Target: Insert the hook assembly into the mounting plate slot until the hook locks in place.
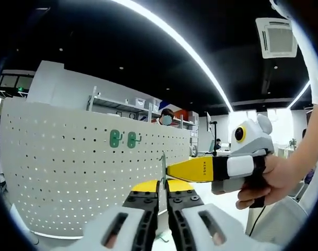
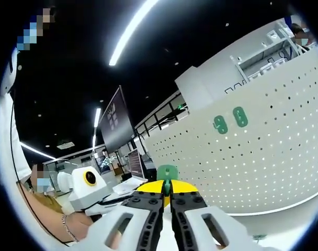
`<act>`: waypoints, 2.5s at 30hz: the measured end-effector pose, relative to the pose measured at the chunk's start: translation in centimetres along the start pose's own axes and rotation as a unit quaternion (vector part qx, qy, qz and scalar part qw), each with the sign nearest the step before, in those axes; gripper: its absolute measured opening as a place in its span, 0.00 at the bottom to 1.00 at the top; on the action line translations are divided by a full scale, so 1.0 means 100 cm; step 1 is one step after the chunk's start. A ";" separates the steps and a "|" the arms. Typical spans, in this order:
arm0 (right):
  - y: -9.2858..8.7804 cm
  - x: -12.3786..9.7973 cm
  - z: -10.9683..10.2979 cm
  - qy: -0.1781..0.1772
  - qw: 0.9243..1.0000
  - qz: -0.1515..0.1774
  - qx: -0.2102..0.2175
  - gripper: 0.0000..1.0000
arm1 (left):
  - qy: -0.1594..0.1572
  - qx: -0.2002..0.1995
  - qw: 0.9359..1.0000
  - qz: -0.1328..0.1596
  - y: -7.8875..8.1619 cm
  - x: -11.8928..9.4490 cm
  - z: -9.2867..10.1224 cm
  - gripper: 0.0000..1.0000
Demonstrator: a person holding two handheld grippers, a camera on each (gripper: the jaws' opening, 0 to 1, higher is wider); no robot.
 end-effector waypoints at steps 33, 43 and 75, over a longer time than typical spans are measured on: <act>0.001 -0.003 -0.004 -0.046 0.977 -0.043 -0.204 0.01 | -0.029 0.021 0.997 -0.067 -0.028 0.006 0.010 0.78; 0.008 -0.003 0.003 -0.051 0.981 -0.034 -0.185 0.01 | -0.028 0.019 0.997 -0.073 -0.029 0.006 0.009 0.77; 0.076 -0.016 0.095 -0.164 0.975 0.028 -0.150 0.01 | -0.024 0.018 0.994 -0.105 -0.052 -0.021 -0.006 0.75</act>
Point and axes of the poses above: the point that each gripper's makers call its tool centre point, and the gripper's own axes: x roughly forward along the fingers, z roughly to its right, y roughly out of its top, the point moved 3 cm from there along -x, roughly backward along the fingers, and after that the axes turned 2 degrees about -x, right-handed, at the moved point
